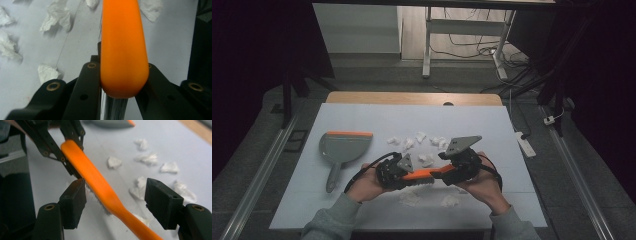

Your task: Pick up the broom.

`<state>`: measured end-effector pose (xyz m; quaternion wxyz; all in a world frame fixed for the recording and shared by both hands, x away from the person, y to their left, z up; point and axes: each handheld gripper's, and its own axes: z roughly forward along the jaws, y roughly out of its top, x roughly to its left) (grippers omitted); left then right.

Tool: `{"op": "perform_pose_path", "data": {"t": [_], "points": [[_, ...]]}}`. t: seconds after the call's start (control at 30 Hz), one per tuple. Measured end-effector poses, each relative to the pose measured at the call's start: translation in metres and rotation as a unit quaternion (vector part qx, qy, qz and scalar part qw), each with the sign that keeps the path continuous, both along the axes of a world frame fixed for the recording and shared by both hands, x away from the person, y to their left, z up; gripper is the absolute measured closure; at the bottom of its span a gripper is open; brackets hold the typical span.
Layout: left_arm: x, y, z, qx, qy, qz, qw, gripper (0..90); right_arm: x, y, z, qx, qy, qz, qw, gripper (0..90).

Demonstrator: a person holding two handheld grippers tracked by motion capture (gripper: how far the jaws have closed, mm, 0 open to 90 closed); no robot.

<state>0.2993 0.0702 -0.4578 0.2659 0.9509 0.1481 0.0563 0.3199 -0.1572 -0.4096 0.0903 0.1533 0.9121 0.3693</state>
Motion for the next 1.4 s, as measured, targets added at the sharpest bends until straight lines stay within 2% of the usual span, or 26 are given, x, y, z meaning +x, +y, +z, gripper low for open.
{"op": "perform_pose_path", "data": {"t": [0.13,0.17,0.3,0.4,0.5,0.57,0.6,0.63,0.67,0.77,0.83,0.97,1.03,1.07,1.17,1.2,1.23,1.27,1.3,1.4], "points": [[-0.002,-0.003,0.0,0.006,0.0,-0.012,0.9999,80.3,0.002,0.001,-0.005,-0.016,0.011,0.006,0.9998,35.4],[-0.003,-0.004,0.0,0.009,0.002,-0.02,0.9998,80.2,0.004,0.004,-0.009,-0.031,0.024,0.015,0.9991,36.0],[-0.005,-0.005,0.001,0.008,0.008,-0.028,0.9995,80.2,0.004,0.01,-0.019,-0.072,0.047,0.036,0.9957,37.4],[-0.005,-0.003,0.003,0.009,0.006,-0.031,0.9995,80.3,0.003,0.015,-0.026,-0.089,0.053,0.053,0.9932,41.2],[-0.005,-0.002,0.003,0.007,0.009,-0.035,0.9993,80.3,0.001,0.02,-0.031,-0.107,0.053,0.073,0.9902,48.2],[-0.006,-0.002,0.003,0.006,0.011,-0.045,0.9989,80.3,-0.001,0.022,-0.033,-0.121,0.044,0.087,0.9879,54.1],[-0.006,-0.002,0.003,0.007,0.013,-0.05,0.9986,80.3,-0.003,0.023,-0.034,-0.128,0.037,0.093,0.9867,61.8],[-0.006,-0.002,0.003,0.007,0.013,-0.05,0.9986,80.3,-0.003,0.023,-0.034,-0.128,0.037,0.093,0.9867,61.8],[-0.007,-0.002,0.002,0.006,0.016,-0.054,0.9984,80.3,-0.004,0.022,-0.036,-0.133,0.032,0.107,0.9848,64.5],[-0.007,-0.001,0.003,0.007,0.011,-0.059,0.9982,79.8,-0.005,0.021,-0.036,-0.126,0.033,0.116,0.9846,65.7],[-0.008,0.001,0.004,0.001,-0.005,-0.063,0.998,79.1,-0.005,0.02,-0.035,-0.123,0.031,0.118,0.9849,66.3],[-0.008,0.005,0.007,-0.015,-0.021,-0.058,0.998,76.9,-0.006,0.017,-0.032,-0.113,0.026,0.116,0.9864,67.0],[-0.008,0.006,0.008,-0.023,-0.03,-0.049,0.9981,74.4,-0.006,0.016,-0.031,-0.108,0.025,0.114,0.9873,67.3],[-0.008,0.008,0.008,-0.026,-0.041,-0.037,0.9982,70.4,-0.006,0.016,-0.03,-0.104,0.024,0.111,0.9881,67.6],[-0.007,0.016,0.011,-0.052,-0.058,0.008,0.9969,50.2,-0.002,0.011,-0.028,-0.097,0.022,0.091,0.9909,68.0],[-0.007,0.016,0.011,-0.052,-0.058,0.008,0.9969,46.4,-0.002,0.011,-0.028,-0.097,0.022,0.091,0.9909,68.0],[-0.006,0.025,0.014,-0.078,-0.062,0.039,0.9942,42.8,0.002,0.005,-0.026,-0.083,0.02,0.066,0.9941,68.1],[-0.006,0.025,0.014,-0.078,-0.062,0.039,0.9942,40.9,0.002,0.005,-0.026,-0.083,0.02,0.066,0.9941,68.1],[-0.007,0.031,0.015,-0.092,-0.065,0.054,0.9922,40.7,0.007,-0.002,-0.024,-0.067,0.023,0.046,0.9964,68.1],[-0.013,0.048,0.016,-0.121,-0.077,0.093,0.9854,40.5,0.01,-0.008,-0.023,-0.059,0.023,0.032,0.9974,68.2]]}}
